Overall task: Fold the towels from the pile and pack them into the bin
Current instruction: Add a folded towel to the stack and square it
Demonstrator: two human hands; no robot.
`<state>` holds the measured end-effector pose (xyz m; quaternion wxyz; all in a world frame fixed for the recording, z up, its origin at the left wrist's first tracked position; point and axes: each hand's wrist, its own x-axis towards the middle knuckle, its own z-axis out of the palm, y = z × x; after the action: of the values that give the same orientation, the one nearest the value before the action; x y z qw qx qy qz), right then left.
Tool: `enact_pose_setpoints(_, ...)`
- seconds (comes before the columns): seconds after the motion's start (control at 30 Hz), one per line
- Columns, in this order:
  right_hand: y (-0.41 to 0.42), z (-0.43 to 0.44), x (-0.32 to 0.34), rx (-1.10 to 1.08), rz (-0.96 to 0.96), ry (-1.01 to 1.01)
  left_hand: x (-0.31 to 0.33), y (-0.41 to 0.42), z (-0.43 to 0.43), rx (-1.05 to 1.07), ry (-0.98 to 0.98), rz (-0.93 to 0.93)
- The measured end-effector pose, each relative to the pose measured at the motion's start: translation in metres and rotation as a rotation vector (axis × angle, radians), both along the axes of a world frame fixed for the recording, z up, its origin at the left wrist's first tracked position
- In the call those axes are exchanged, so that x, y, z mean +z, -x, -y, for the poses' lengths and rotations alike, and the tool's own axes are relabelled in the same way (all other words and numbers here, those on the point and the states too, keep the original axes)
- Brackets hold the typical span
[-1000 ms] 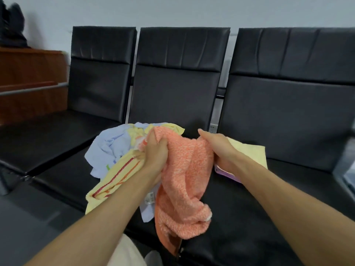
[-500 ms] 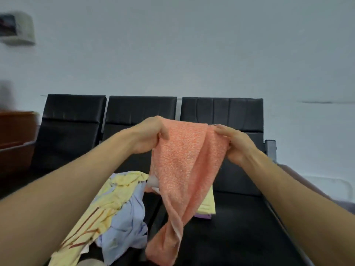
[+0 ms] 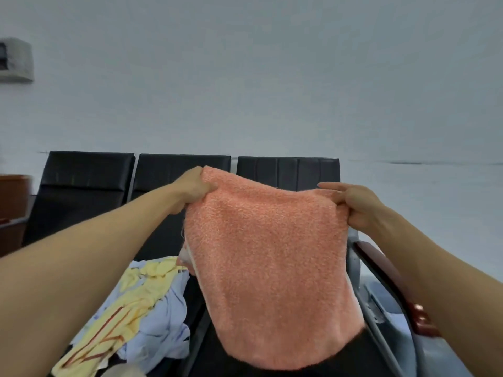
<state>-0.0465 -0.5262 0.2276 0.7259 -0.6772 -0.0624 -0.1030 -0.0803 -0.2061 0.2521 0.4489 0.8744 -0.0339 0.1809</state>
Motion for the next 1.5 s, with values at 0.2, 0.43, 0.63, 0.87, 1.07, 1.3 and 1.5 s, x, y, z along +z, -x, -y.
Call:
enact_pose_setpoints(0.2,0.003,-0.006,0.001,-0.058,0.011,-0.142,0.003,0.003,-0.002,0.007,0.263,-0.229)
enact_pose_setpoints(0.43,-0.004,0.002,0.000,-0.109,-0.003,-0.026,0.011,0.016,-0.013,-0.313,0.231,-0.380)
enact_pose_setpoints(0.63,0.001,0.002,0.005,-0.298,0.052,-0.054,0.011,0.017,-0.014,-0.141,0.007,-0.294)
enact_pose_setpoints(0.87,0.000,0.002,0.006,-0.396,0.103,-0.049,-0.001,-0.001,-0.018,0.134,0.479,-0.152)
enact_pose_setpoints(1.07,0.006,0.008,0.000,-0.336,0.125,-0.037,0.005,0.002,-0.016,-0.031,1.093,-0.227)
enact_pose_setpoints(1.3,0.009,0.019,-0.007,-0.432,0.216,0.208,0.002,0.001,-0.013,0.185,0.250,0.174)
enact_pose_setpoints(1.5,0.008,0.020,-0.006,-0.408,0.233,0.552,-0.010,0.002,-0.012,0.287,-0.241,0.272)
